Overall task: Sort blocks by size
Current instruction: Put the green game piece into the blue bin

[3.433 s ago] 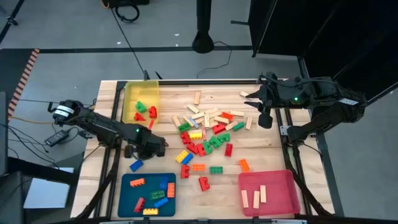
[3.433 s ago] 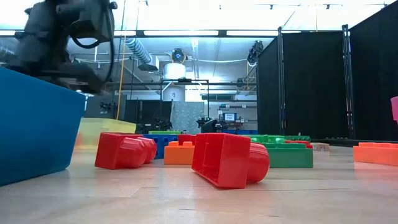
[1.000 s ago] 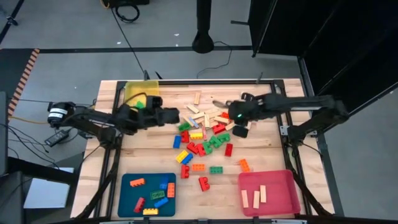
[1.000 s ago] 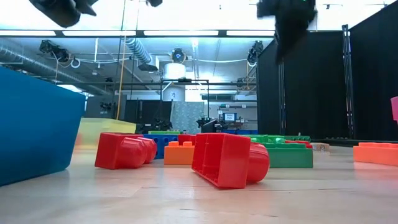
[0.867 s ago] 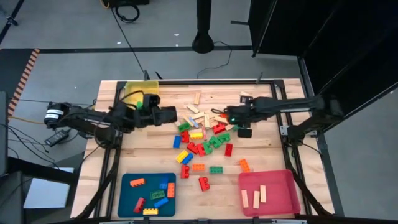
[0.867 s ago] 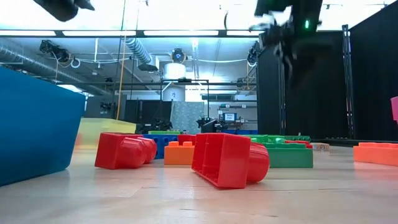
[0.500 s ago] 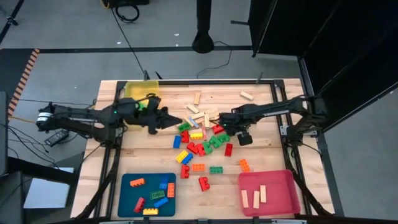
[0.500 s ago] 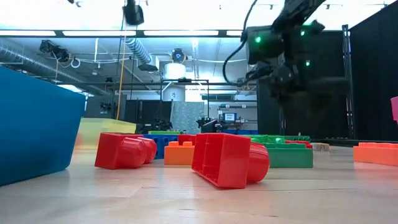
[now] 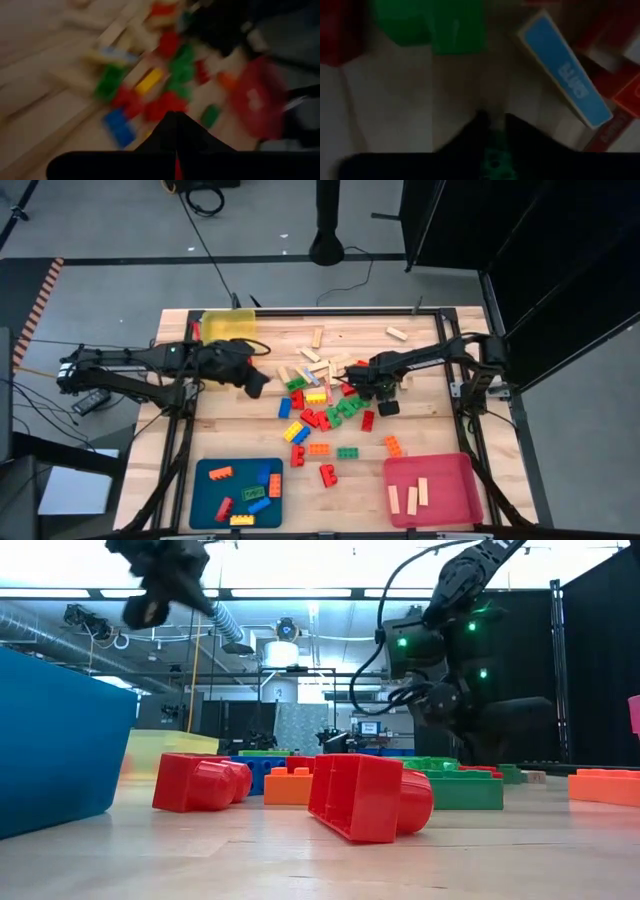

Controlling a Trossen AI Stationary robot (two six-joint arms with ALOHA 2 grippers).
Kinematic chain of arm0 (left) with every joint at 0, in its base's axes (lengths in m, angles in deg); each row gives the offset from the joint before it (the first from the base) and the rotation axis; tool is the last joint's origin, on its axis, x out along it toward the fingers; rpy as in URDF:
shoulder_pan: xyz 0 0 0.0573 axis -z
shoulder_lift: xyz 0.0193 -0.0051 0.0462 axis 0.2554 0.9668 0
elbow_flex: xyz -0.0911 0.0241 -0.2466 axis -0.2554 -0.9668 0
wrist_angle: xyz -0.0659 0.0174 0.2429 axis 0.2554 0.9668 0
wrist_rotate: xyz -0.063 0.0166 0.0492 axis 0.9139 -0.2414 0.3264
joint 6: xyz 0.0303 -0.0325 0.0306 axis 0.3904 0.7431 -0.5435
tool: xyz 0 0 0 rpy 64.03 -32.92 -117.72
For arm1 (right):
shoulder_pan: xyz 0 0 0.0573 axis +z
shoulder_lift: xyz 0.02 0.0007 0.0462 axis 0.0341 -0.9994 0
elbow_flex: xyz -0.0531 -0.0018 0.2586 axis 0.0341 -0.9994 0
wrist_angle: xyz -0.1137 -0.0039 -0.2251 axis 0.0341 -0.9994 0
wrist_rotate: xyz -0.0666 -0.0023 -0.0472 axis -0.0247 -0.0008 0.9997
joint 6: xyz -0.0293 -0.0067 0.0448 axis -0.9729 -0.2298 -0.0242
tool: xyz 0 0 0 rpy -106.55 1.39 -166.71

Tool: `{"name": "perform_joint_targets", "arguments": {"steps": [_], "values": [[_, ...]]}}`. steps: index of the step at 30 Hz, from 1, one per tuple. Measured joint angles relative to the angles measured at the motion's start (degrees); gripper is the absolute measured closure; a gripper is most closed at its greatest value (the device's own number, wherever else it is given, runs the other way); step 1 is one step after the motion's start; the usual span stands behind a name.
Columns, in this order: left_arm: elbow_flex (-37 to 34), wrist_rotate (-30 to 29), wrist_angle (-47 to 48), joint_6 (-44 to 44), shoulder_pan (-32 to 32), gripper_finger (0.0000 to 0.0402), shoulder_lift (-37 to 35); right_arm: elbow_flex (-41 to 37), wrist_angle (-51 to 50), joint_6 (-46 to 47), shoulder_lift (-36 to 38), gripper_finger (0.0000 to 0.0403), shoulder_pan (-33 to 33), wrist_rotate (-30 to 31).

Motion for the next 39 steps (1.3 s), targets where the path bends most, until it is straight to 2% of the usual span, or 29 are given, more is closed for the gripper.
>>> {"name": "perform_joint_targets", "arguments": {"steps": [2,8,14,18,24,27,31,34,39], "values": [[0.0,0.0,3.9,0.0,0.0,0.0399,0.0,0.1,-0.2,1.2,0.1,0.0384,0.0,0.1],[0.0,-0.8,10.3,-2.3,0.0,0.0399,0.0,2.5,-1.8,4.5,0.7,0.0396,0.7,2.6],[0.0,-2.9,10.9,-4.6,0.0,0.0395,0.0,5.3,-6.8,7.2,5.5,0.0384,1.3,2.7],[-0.1,-3.2,10.7,-6.5,0.0,0.0369,0.1,5.3,-12.4,22.2,8.4,0.0342,-1.2,2.1],[-2.5,-2.5,10.4,-8.8,0.0,0.0304,0.1,5.3,-13.0,51.4,10.8,0.0235,-3.1,-4.8],[-4.3,-1.9,8.8,-9.0,0.1,0.0267,0.1,5.3,-10.6,56.8,10.3,0.0181,-3.0,-6.2],[-6.1,0.0,8.4,-10.6,0.1,0.022,0.1,3.8,-8.0,62.8,9.5,0.013,-1.9,-3.8],[-7.0,1.5,8.0,-10.6,0.1,0.0188,0.1,1.7,-8.3,66.9,9.2,0.011,-1.9,-3.0],[-7.1,2.0,7.1,-10.6,0.1,0.0156,0.1,-2.9,-5.9,72.8,9.2,0.0104,-2.2,-3.0]]}}
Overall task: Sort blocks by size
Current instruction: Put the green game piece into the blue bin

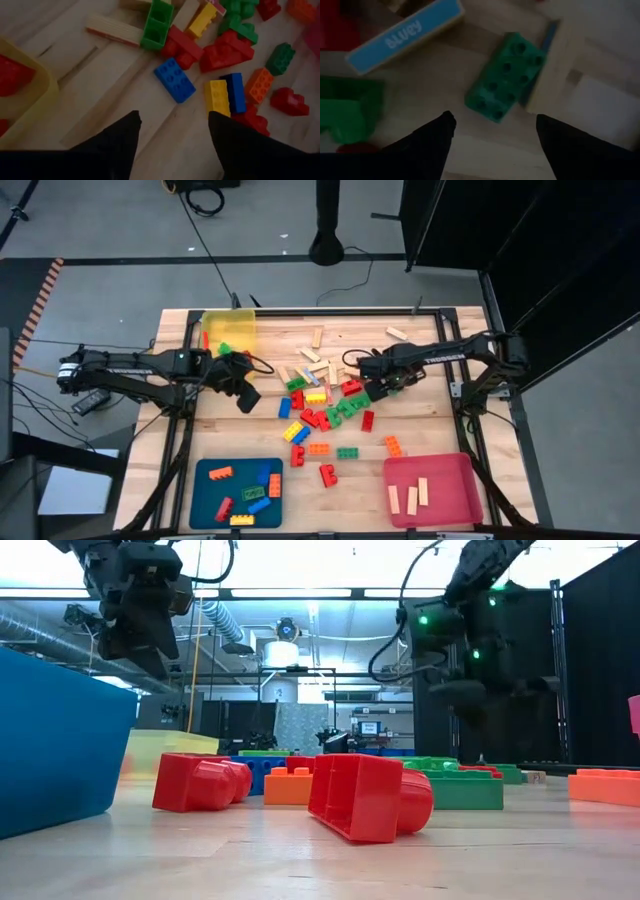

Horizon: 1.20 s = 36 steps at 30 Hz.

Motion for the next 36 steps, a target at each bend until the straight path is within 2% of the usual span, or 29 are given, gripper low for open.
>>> {"name": "perform_joint_targets", "arguments": {"steps": [11,18,27,32,36], "values": [[0.0,-1.5,-0.3,0.0,0.0,0.0149,0.0,-7.1,14.8,5.4,0.0,0.0123,-4.1,-0.9],[0.0,-3.6,-1.2,0.1,0.0,0.0149,0.0,-7.4,14.4,5.8,0.0,0.0137,-9.1,0.3],[0.0,-4.9,-1.3,0.1,0.0,0.0149,0.0,-10.9,15.6,2.5,0.3,0.0247,-10.2,-0.9],[0.0,-5.2,-1.2,0.1,0.0,0.0149,0.0,-9.3,14.4,0.7,0.1,0.0248,-9.0,-1.1],[0.0,-5.6,-1.2,0.1,0.0,0.0149,0.0,-5.1,13.8,-1.3,0.4,0.0248,-6.8,-3.7]]}}
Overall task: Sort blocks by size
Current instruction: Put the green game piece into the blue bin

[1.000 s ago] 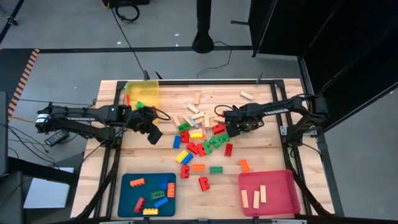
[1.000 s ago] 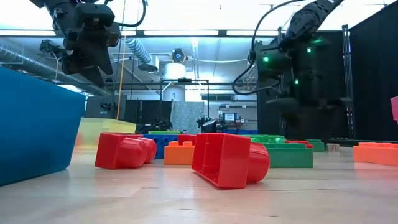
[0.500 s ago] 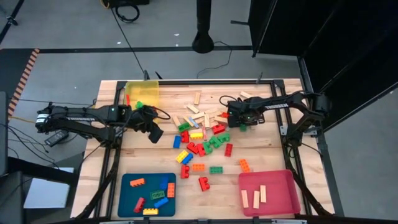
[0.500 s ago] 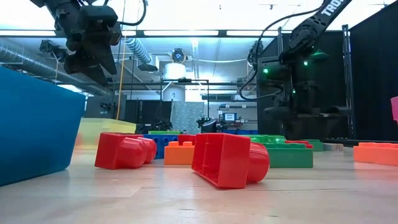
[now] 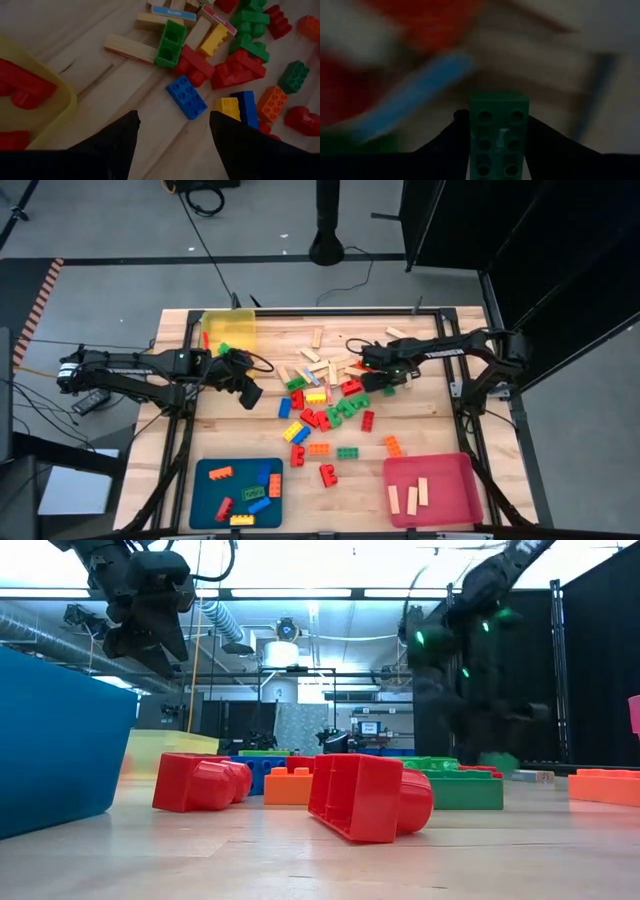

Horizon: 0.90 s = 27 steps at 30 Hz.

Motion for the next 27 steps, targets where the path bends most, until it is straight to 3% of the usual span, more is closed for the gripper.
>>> {"name": "perform_joint_targets", "arguments": {"steps": [10,14,21,27], "values": [[0.0,-1.1,0.0,-0.1,0.0,0.0149,0.0,13.8,3.2,-2.9,0.5,0.0248,9.3,0.6],[0.0,-3.5,0.0,0.0,0.0,0.0149,0.0,16.3,16.9,-8.7,0.2,0.0248,14.3,-4.2],[0.0,-5.1,0.1,0.0,0.0,0.0149,0.0,16.4,42.6,-28.9,-4.5,0.0248,21.6,-14.0],[0.0,-6.0,0.1,-0.1,-0.1,0.0149,0.0,18.8,55.8,-28.6,-13.4,0.0248,21.7,-19.6]]}}
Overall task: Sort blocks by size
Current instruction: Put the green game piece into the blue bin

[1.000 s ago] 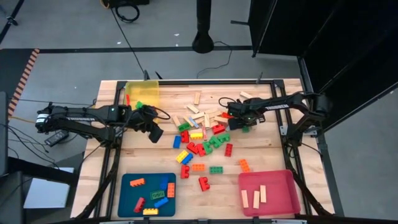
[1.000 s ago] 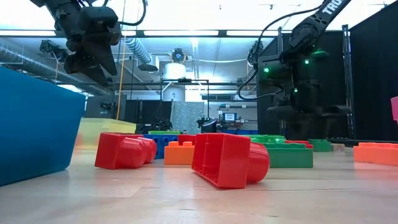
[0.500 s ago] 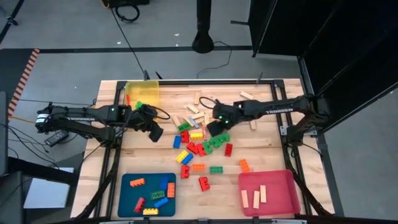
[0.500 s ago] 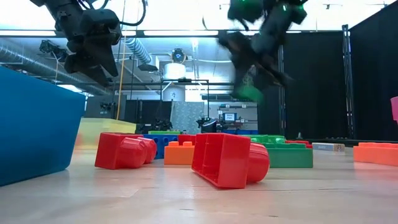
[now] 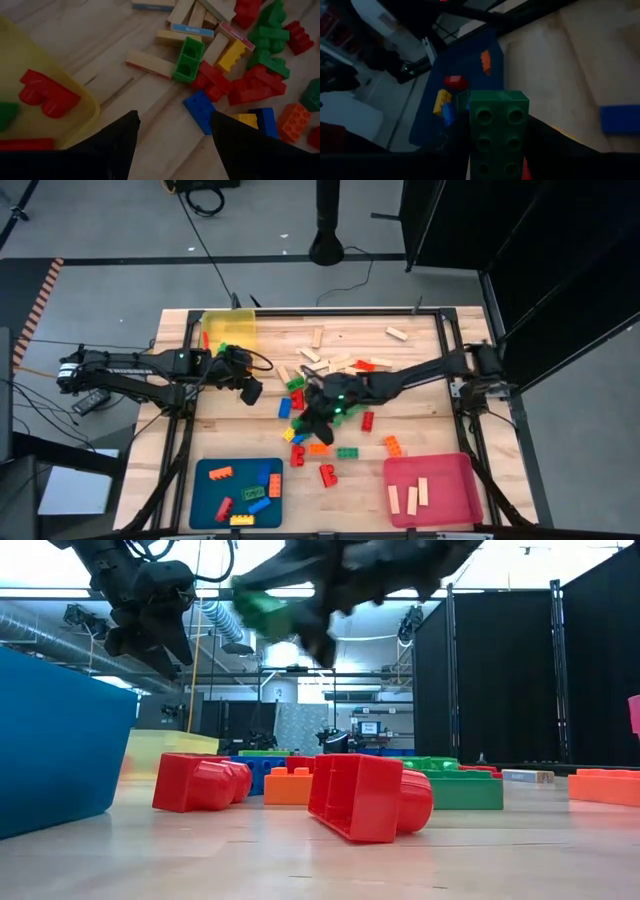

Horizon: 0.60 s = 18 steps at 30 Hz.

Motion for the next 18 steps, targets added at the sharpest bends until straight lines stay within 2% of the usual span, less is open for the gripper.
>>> {"name": "perform_joint_targets", "arguments": {"steps": [6,11,18], "values": [[0.0,0.0,0.2,0.0,0.0,0.0149,0.0,14.2,0.5,-2.3,-12.7,0.0248,1.6,-9.4],[0.0,0.0,0.2,-1.4,0.0,0.0149,0.0,28.9,-0.4,-4.9,-23.5,0.0248,3.0,-13.7],[0.0,0.0,0.4,-1.4,0.0,0.0149,0.0,47.1,-6.4,-3.8,-36.8,0.0248,4.5,-20.8]]}}
